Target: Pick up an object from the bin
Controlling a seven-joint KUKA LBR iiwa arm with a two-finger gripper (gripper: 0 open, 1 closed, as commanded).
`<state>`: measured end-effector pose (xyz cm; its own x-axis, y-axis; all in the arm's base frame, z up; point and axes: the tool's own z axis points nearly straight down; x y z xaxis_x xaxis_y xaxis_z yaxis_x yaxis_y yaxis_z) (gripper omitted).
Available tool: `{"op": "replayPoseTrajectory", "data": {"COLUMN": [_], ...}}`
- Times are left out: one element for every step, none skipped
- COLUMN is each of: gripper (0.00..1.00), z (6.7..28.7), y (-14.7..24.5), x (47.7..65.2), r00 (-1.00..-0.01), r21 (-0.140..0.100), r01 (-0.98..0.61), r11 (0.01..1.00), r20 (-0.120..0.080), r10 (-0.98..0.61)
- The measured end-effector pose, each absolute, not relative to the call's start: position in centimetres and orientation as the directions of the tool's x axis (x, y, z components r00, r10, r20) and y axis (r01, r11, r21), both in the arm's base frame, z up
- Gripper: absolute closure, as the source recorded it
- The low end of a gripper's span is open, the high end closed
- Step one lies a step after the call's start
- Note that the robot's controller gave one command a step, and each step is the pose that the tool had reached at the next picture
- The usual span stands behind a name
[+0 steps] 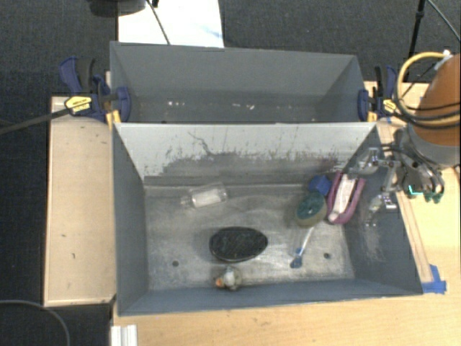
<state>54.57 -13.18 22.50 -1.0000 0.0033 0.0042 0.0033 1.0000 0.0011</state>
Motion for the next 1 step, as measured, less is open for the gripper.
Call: {"op": "replayPoseTrajectory", "data": {"gripper": [0.0], "z": [7.16], "y": [-8.39], "x": [58.3], "r00": [-0.861], "r21": [-0.002], "r01": [-0.509], "r11": [0.861], "r20": [-0.006], "r10": [-0.509]}}
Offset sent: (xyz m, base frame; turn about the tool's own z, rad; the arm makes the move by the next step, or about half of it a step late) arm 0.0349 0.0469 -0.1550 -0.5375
